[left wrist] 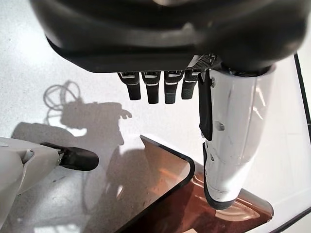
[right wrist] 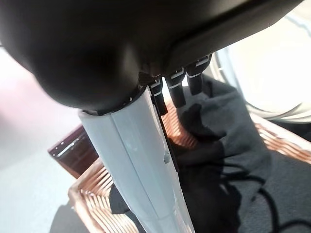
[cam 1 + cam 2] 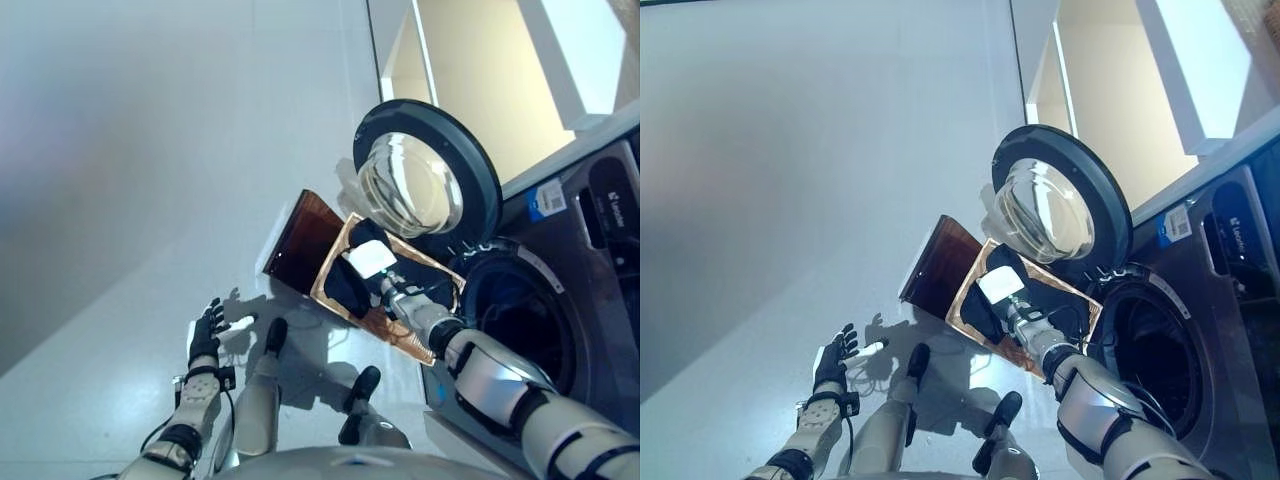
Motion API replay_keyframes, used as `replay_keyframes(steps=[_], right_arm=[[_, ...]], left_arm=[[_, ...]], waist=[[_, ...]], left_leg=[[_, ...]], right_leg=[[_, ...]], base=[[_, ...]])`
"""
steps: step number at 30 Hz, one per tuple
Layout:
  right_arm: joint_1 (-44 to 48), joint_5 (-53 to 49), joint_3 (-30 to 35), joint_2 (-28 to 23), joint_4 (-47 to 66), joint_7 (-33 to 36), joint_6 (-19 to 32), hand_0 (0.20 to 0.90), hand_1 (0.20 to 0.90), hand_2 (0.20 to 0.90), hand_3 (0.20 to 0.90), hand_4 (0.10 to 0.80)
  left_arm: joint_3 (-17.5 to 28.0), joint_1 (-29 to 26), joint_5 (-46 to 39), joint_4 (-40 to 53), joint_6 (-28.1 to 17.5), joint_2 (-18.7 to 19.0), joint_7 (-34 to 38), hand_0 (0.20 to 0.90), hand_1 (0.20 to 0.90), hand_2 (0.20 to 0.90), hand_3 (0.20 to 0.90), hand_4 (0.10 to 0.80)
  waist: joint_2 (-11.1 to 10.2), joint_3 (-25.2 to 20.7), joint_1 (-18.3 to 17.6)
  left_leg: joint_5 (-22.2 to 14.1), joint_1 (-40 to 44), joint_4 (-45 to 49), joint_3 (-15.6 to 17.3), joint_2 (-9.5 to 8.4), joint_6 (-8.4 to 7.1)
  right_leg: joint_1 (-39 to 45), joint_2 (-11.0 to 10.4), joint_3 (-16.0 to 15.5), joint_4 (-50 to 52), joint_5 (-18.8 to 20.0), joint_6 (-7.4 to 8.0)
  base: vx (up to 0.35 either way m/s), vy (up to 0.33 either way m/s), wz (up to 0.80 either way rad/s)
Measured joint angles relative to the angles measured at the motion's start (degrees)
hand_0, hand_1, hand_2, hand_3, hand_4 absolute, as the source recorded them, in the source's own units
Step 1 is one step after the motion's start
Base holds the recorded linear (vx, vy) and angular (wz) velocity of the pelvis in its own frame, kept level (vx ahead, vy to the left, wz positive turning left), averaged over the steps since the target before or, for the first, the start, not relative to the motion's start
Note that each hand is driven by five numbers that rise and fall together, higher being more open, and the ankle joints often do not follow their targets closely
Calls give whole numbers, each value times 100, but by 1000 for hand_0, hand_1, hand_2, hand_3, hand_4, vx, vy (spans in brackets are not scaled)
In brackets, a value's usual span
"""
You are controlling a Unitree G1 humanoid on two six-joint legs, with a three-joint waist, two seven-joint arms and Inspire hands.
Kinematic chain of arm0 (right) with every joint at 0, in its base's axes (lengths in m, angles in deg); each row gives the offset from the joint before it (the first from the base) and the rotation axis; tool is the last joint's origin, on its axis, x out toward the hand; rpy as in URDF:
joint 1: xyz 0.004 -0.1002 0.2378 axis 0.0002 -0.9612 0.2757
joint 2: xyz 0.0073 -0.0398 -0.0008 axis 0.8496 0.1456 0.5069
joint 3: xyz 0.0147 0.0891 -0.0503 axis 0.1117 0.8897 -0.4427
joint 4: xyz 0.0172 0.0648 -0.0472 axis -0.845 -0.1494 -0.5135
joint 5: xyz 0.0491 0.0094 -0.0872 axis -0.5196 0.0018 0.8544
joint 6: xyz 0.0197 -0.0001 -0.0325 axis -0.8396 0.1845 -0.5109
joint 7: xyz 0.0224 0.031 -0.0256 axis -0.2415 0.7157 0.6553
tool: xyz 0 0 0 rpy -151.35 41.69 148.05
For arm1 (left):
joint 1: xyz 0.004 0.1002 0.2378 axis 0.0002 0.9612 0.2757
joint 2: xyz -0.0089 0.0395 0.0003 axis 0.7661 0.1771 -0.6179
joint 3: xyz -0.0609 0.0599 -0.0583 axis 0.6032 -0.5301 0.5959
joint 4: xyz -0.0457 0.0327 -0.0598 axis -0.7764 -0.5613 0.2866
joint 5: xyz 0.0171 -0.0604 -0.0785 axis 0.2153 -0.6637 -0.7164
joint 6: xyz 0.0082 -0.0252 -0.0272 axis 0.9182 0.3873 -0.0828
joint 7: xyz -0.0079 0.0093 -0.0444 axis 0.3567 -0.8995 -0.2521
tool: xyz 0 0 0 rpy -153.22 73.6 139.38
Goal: Pick up the clothes and place them into the washing machine
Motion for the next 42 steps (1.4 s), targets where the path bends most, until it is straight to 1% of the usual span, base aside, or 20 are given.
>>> replay_keyframes(steps=[6, 10, 13, 14, 18, 19, 20, 25, 27, 28, 30, 33, 38, 42], right_arm=[[5, -1, 31, 7, -3, 0, 0, 900, 900, 900, 900, 800], [21, -4, 171, 4, -7, 0, -12, 900, 900, 900, 900, 800], [131, -25, 203, -59, -16, -1, -15, 900, 900, 900, 900, 800], [209, -30, 202, -132, -19, -2, -14, 900, 900, 900, 900, 800], [480, -53, 206, -285, -22, 0, -18, 900, 900, 900, 900, 800], [585, -76, 217, -356, -18, 29, -18, 900, 900, 900, 900, 800], [640, -102, 204, -377, -19, 42, -17, 900, 900, 900, 900, 800], [1070, -148, 277, -494, -124, 29, -32, 900, 900, 900, 900, 800], [1225, -149, 287, -612, -237, 4, -107, 900, 900, 900, 900, 800], [1333, -161, 325, -758, -306, 1, -142, 900, 900, 900, 900, 800], [1492, -162, 318, -985, -311, 21, -141, 900, 900, 900, 900, 800], [1732, -161, 330, -1171, -212, 147, -147, 900, 900, 900, 900, 800], [1854, -160, 327, -1282, -224, 157, -148, 900, 900, 900, 900, 800], [1903, -158, 323, -1302, -217, 164, -152, 900, 900, 900, 900, 800]], left_arm=[[1, -124, -72, 146, -39, 2, -2, 900, 900, 900, 900, 800], [0, -116, -185, 401, -46, 2, -20, 900, 900, 900, 900, 800], [-9, -110, -266, 649, -54, 4, -91, 900, 900, 900, 900, 800], [-19, -113, -266, 749, -67, -1, -141, 900, 900, 900, 900, 800], [-24, -115, -295, 827, -110, 1, -168, 900, 900, 900, 900, 800], [-29, -103, -307, 883, -114, -1, -196, 900, 900, 900, 900, 800], [-38, -103, -323, 889, -121, 2, -202, 900, 900, 900, 900, 800], [-41, -43, -512, 1272, -158, 41, -248, 900, 900, 900, 900, 800], [-38, -76, -528, 1471, -176, 55, -248, 900, 900, 900, 900, 800], [-50, -60, -609, 1779, -182, 75, -251, 900, 900, 900, 900, 800], [-71, -79, -665, 2055, -243, 115, -272, 900, 900, 900, 900, 800], [-72, -142, -738, 2243, -287, 202, -367, 900, 900, 900, 900, 800], [-71, -150, -741, 2348, -291, 207, -370, 900, 900, 900, 900, 800], [-73, -151, -745, 2331, -284, 186, -366, 900, 900, 900, 900, 800]], waist=[[71, 300, 8], [97, 402, 14], [199, 514, 37], [267, 569, 41], [379, 721, 170], [425, 789, 171], [433, 813, 175], [454, 930, 259], [485, 999, 320], [544, 1130, 335], [624, 1298, 340], [693, 1446, 317], [707, 1475, 323], [704, 1484, 313]], left_leg=[[0, -6, 0, -9, -2, 0], [0, -48, 0, -40, -4, -1], [18, -112, 2, -123, -10, -11], [28, -158, 4, -174, -10, -28], [65, -282, 15, -225, -32, -23], [60, -306, 9, -293, -29, -53], [92, -316, 9, -303, -64, -45], [104, -557, 25, -332, -81, -36], [126, -687, 37, -337, -84, -37], [156, -757, 40, -345, -90, -16], [198, -867, 42, -391, -97, -5], [252, -1036, 42, -412, -90, -14], [248, -1167, 41, -452, -96, -52], [272, -1222, 38, -457, -101, -64]], right_leg=[[3, 2, -9, -8, 0, 0], [-6, 11, -28, -34, 0, 0], [-18, 23, -108, -43, 0, 0], [-26, 32, -172, -48, -3, -1], [-115, 44, -225, -47, -9, 2], [-106, 42, -271, -45, -48, 21], [-104, 29, -303, -29, -56, 23], [-320, -8, -330, 9, -68, 25], [-451, -14, -330, 46, -68, 26], [-509, -19, -329, 78, -70, 25], [-617, -20, -332, 115, -70, 26], [-847, -46, -325, 283, -106, 41], [-1103, -128, -312, 643, -289, 46], [-1227, -179, -299, 808, -349, 49]], base=[[-5, -1, 0], [-27, -4, 4], [-44, -16, 13], [-22, -2, 19], [1, -24, 10], [43, -39, 22], [-37, 12, 25], [-52, 19, 7], [-61, 24, 4], [-53, 29, 11], [-57, 27, 8], [-27, 16, 1], [-2, 4, 2], [0, 0, 0]])
